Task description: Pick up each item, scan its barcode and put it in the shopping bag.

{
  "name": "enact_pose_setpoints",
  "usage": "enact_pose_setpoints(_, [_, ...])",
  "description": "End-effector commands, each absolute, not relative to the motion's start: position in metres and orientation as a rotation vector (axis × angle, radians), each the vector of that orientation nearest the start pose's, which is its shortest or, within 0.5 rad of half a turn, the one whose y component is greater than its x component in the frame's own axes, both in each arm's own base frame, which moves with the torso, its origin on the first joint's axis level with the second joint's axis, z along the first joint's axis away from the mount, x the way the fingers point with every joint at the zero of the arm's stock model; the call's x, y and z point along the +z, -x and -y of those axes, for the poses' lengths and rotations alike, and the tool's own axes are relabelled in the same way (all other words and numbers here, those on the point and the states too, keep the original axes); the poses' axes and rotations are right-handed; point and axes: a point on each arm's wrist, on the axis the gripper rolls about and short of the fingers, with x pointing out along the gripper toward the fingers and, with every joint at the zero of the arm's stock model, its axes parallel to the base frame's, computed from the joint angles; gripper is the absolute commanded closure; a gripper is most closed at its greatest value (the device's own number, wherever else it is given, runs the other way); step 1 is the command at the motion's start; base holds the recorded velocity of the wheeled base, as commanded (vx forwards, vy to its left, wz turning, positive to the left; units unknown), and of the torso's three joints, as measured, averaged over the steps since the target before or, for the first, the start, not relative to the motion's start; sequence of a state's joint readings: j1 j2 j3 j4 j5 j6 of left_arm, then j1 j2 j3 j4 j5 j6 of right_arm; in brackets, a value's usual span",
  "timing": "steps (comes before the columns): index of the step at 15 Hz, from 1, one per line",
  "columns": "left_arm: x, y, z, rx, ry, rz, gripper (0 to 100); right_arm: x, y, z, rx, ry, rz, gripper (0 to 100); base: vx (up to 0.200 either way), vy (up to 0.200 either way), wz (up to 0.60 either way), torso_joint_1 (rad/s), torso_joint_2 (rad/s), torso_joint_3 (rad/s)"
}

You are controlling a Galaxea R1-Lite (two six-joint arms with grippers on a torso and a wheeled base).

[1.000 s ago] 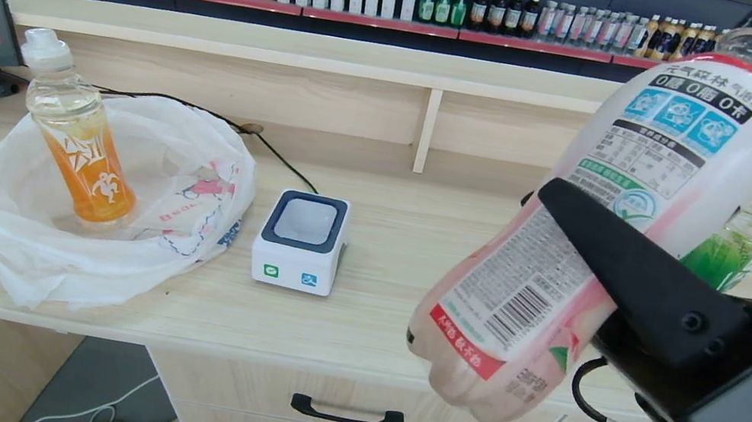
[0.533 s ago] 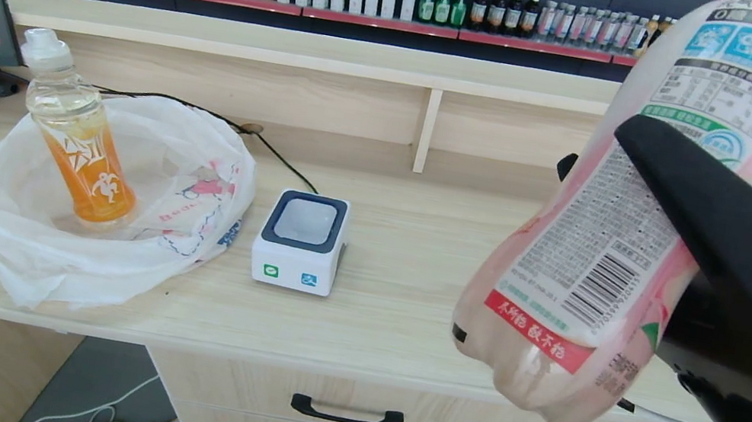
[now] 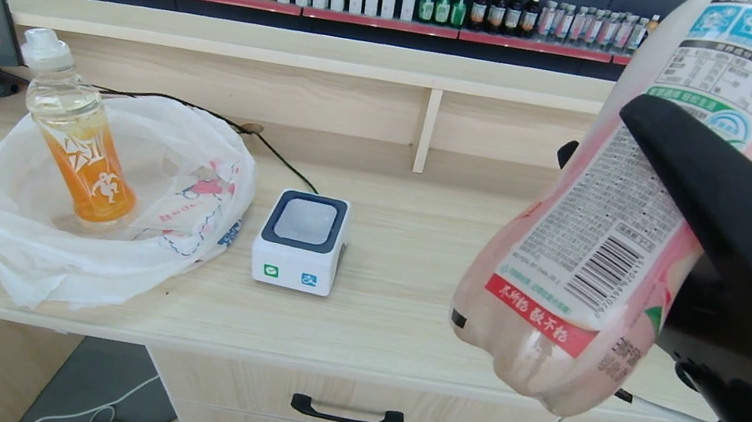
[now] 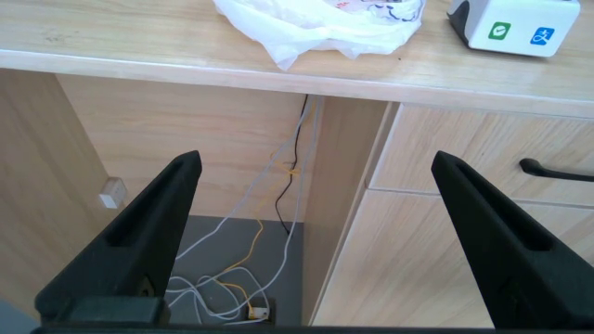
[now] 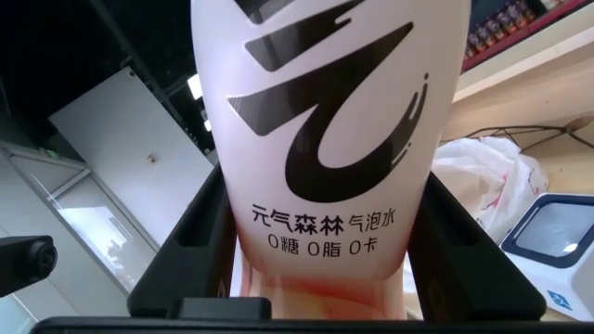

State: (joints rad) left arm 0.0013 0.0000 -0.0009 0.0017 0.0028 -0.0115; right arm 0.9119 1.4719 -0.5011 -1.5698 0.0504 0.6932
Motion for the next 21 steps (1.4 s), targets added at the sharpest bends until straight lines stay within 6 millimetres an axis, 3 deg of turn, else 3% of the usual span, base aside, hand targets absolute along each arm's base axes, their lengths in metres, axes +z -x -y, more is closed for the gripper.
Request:
enact_pose_setpoints(1, [0.076, 0.023, 0.0, 0.005, 0.012, 0.0, 0, 0.254, -0.132, -0.172, 1.104, -0.878, 0.22, 100, 0.0, 0.0, 0.0, 0.0, 0.0, 0.0])
enact_pose_setpoints(13, [0.075, 0.023, 0.0, 0.005, 0.011, -0.002, 0, 0.252, -0.137, -0.173, 1.083, -0.812, 0.251, 100, 0.0, 0.0, 0.0, 0.0, 0.0, 0.0])
enact_pose_setpoints(16, [0.076, 0.023, 0.0, 0.005, 0.011, 0.0, 0, 0.255, -0.143, -0.167, 1.122, -0.638, 0.34, 100, 0.0, 0.0, 0.0, 0.0, 0.0, 0.0])
enact_pose_setpoints(19, [0.075, 0.023, 0.0, 0.005, 0.011, -0.002, 0, 0.241, -0.15, -0.169, 1.051, -0.439, 0.389, 100, 0.0, 0.0, 0.0, 0.0, 0.0, 0.0])
enact_pose_setpoints(21, [0.075, 0.023, 0.0, 0.005, 0.012, -0.002, 0, 0.23, -0.156, -0.159, 0.964, -0.268, 0.43, 100, 0.0, 0.0, 0.0, 0.0, 0.0, 0.0])
